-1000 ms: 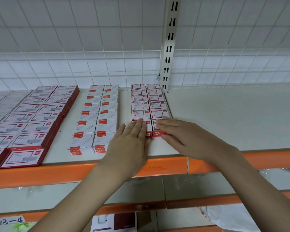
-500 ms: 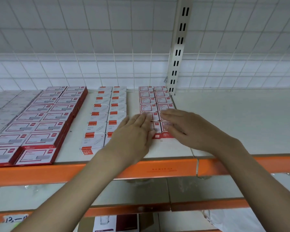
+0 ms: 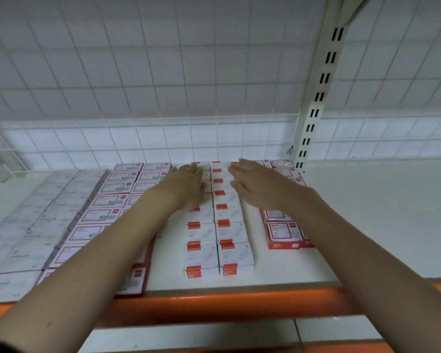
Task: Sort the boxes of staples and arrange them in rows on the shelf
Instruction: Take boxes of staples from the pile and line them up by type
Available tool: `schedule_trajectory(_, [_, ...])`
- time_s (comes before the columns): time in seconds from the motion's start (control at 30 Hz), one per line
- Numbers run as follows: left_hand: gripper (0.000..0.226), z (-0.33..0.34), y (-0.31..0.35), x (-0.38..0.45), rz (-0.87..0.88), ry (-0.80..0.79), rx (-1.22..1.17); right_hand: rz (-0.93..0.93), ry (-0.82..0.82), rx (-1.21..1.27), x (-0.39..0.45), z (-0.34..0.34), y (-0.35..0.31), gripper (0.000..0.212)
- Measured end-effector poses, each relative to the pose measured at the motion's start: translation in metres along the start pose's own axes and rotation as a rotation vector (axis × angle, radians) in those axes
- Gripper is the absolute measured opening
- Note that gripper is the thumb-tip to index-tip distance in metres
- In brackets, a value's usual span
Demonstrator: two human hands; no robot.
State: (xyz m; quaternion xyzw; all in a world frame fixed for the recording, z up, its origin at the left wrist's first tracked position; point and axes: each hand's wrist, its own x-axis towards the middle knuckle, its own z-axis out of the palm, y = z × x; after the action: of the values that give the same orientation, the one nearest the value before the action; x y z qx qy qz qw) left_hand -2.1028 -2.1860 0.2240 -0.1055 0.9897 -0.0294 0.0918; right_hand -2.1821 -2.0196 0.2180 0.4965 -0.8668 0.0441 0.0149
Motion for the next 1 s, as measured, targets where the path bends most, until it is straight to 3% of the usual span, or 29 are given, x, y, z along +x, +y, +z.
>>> schedule_trajectory(0.33, [0.060, 0.017, -0.023, 0.047, 0.037, -0.003, -0.114, 0.189, -0.142, 0.018, 0.061, 0.031, 0.000, 0.054])
schedule_trajectory(0.63, [0.058, 0.037, -0.024, 0.070, 0.084, 0.041, -0.145, 0.188, -0.132, 0.103, 0.073, 0.038, 0.002, 0.049])
schedule_trajectory(0.87, [0.056, 0.035, -0.015, 0.042, 0.093, 0.101, -0.167, 0.147, -0.009, 0.084, 0.059, 0.043, -0.002, 0.048])
schedule_trajectory(1.0, [0.056, 0.038, -0.006, 0.023, 0.082, 0.067, -0.172, 0.150, -0.037, 0.116, 0.049, 0.051, -0.009, 0.050])
